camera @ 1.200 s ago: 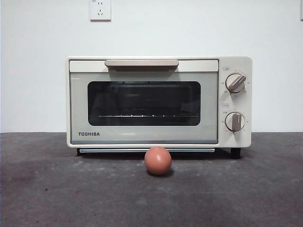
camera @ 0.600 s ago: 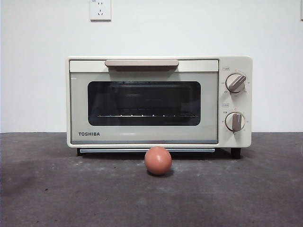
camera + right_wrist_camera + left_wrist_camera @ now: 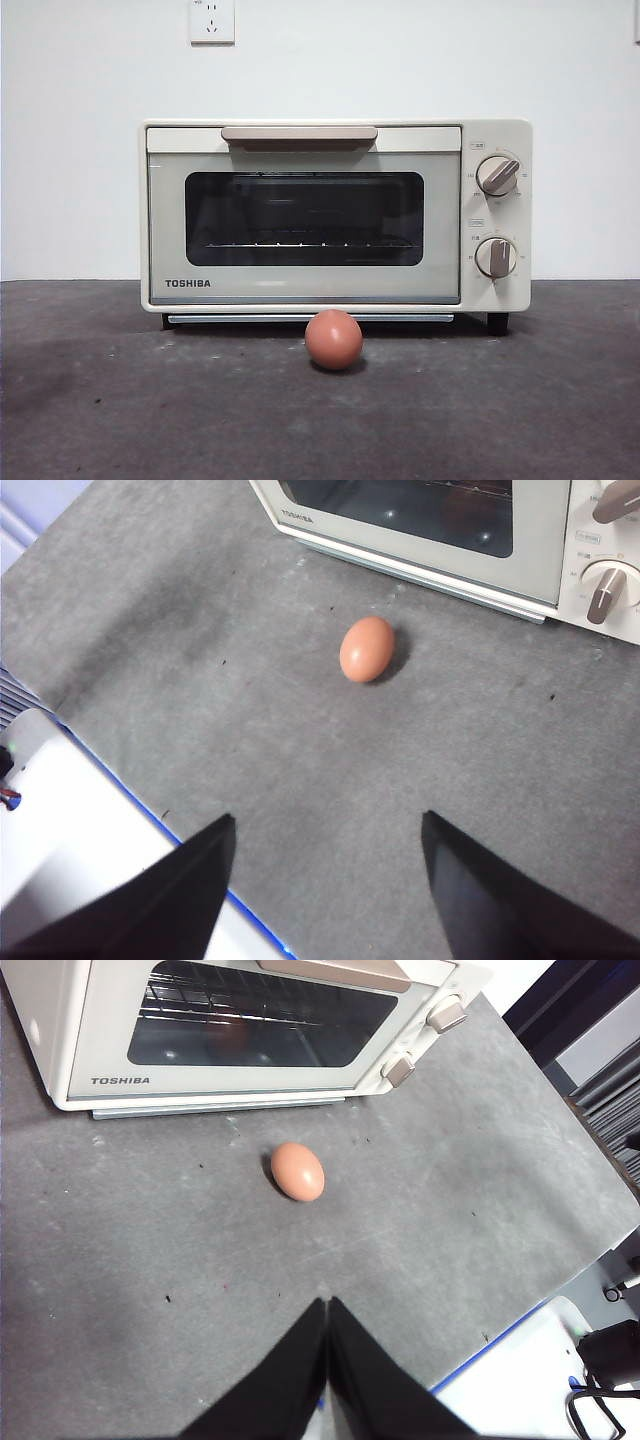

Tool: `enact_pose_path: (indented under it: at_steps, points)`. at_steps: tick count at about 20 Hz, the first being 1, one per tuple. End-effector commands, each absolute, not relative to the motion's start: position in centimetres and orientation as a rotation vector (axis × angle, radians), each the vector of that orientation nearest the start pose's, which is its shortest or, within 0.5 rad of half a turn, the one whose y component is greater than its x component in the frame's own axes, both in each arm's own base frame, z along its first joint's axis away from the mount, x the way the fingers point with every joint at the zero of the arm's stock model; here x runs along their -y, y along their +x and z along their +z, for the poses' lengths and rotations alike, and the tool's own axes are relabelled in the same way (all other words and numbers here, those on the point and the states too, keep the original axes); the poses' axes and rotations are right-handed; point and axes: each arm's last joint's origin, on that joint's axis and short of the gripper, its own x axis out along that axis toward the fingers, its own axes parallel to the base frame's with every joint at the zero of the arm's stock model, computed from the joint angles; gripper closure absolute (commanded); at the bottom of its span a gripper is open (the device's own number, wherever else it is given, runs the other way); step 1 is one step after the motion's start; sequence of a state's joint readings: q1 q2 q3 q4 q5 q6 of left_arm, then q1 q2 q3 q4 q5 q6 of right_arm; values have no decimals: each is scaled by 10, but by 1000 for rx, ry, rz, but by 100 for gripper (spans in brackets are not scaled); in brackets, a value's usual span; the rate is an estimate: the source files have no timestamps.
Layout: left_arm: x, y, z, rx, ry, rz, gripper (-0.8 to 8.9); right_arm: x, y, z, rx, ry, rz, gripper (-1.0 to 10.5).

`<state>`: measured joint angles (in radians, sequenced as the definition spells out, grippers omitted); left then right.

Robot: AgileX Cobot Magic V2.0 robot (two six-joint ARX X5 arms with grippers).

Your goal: Eggoven

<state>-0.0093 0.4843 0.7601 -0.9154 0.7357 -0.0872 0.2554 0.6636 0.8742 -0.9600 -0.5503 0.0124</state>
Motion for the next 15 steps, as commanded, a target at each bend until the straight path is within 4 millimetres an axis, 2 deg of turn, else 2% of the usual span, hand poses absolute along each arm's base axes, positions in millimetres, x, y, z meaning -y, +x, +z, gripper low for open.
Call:
enact_pose_path:
  at_steps: [1, 4, 7, 10, 15]
  points:
    - [20, 78, 304, -608, -284, -703, 806, -47, 109, 317, -770, 152, 774, 622]
    - [20, 78, 304, -606, -283, -703, 806, -66, 130, 313, -802, 182, 823, 622]
    - [20, 78, 304, -606, -283, -703, 806, -100, 154, 302, -841, 158, 827, 622]
    - [20, 78, 304, -606, -283, -703, 806, -136, 175, 284, -876, 136, 818, 622]
    - [20, 78, 304, -606, -283, -703, 806, -186, 206, 239, -929, 104, 746, 622]
